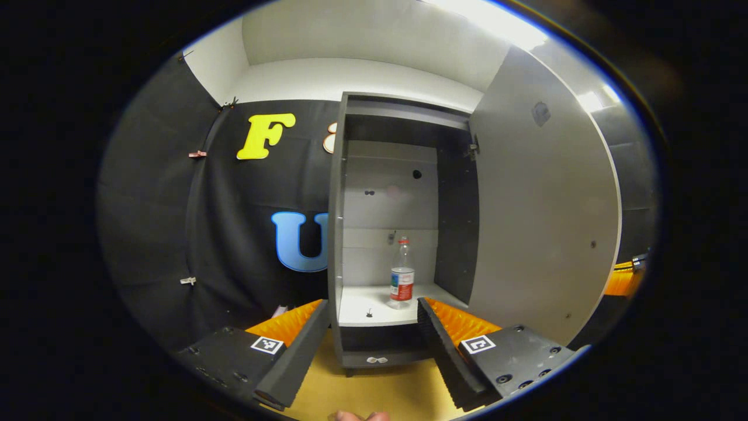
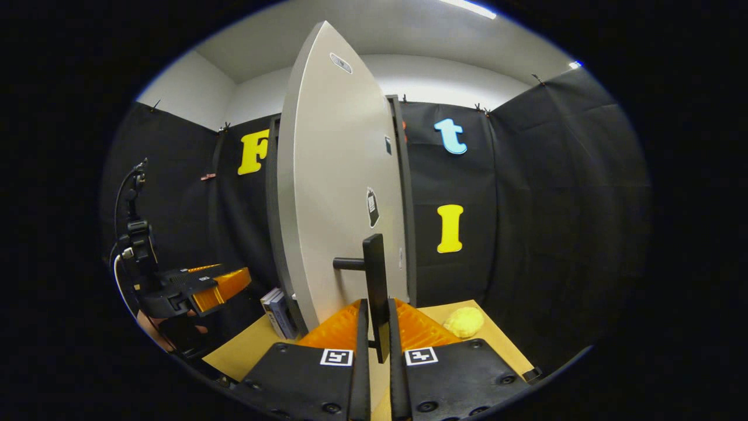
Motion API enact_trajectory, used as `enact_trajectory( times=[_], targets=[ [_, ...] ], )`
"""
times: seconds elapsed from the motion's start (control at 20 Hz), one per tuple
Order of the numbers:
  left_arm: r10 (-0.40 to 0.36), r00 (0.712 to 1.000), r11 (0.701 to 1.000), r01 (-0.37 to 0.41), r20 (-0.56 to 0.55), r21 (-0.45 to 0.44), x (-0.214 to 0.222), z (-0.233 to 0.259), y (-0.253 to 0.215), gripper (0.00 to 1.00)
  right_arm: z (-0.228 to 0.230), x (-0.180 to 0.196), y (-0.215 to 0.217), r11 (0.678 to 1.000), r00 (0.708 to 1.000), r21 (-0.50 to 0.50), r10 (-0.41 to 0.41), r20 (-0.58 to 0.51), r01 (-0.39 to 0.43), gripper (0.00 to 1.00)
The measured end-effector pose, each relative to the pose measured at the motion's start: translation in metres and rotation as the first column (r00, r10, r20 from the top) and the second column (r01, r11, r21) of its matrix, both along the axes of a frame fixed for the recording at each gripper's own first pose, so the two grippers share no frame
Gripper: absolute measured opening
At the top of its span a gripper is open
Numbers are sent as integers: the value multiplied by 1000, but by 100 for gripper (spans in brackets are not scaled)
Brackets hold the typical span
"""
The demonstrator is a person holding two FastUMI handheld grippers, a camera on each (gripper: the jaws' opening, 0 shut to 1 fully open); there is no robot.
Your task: Open the cabinet door with the right hand, grasp the bottle in the cabinet with the left hand and place it on the coaster, then close the cabinet door with the right hand.
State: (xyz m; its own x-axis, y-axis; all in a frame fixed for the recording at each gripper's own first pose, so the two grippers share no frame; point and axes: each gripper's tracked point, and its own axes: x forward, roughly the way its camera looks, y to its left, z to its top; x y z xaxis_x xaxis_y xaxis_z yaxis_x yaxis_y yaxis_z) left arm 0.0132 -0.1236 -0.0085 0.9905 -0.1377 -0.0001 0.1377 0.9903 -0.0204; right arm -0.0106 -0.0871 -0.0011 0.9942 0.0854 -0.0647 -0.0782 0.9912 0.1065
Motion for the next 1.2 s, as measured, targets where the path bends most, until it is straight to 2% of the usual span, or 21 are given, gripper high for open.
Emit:
enact_trajectory(
  times=[0.15,0.2,0.25,0.35,0.5,0.55,0.65,0.7,0.75,0.85,0.9,1.0,1.05,1.15,1.2],
  targets=[
    [-31,1000,999,31,1,10,6,-1,-21,92,2,-2,-33,997,997,-11,-73,1,73,13],
    [-42,999,999,42,-2,11,9,-1,-28,95,3,-4,-46,996,996,-6,-91,0,91,12],
    [-52,999,999,52,-2,13,12,-2,-34,92,4,-7,-55,994,994,1,-106,0,106,12],
    [-64,998,998,64,-2,28,21,-1,-44,94,5,-7,-70,992,992,11,-128,2,128,12],
    [-76,997,996,76,-5,40,40,-4,-57,92,6,-7,-66,995,996,49,-87,-1,87,12],
    [-82,997,996,83,-10,42,49,-6,-62,96,6,-8,-67,996,997,51,-80,-5,80,12],
    [-85,996,995,85,-8,52,66,-6,-71,95,11,-12,-71,996,997,49,-77,6,77,12],
    [-89,996,995,90,-9,52,78,-6,-78,92,16,-15,-72,996,996,45,-81,23,80,23],
    [-95,995,995,96,-10,43,90,-8,-83,96,21,-19,-77,995,995,40,-96,35,95,12],
    [-92,996,995,93,-17,30,114,-12,-92,92,21,-29,-102,988,988,45,-150,39,149,12],
    [-84,996,996,84,-19,37,128,-12,-94,92,19,-36,-116,984,985,55,-170,33,168,17],
    [-65,998,996,66,-23,54,156,-17,-98,92,12,-42,-149,966,965,29,-259,31,258,33],
    [-60,998,996,61,-23,59,170,-22,-101,92,9,-43,-161,959,959,8,-282,38,282,36],
    [-59,998,996,61,-31,63,196,-34,-108,94,7,-45,-179,941,940,-23,-335,66,337,96],
    [-54,998,996,56,-38,66,207,-38,-110,94,9,-42,-187,932,930,-36,-357,89,362,94]
  ],
)
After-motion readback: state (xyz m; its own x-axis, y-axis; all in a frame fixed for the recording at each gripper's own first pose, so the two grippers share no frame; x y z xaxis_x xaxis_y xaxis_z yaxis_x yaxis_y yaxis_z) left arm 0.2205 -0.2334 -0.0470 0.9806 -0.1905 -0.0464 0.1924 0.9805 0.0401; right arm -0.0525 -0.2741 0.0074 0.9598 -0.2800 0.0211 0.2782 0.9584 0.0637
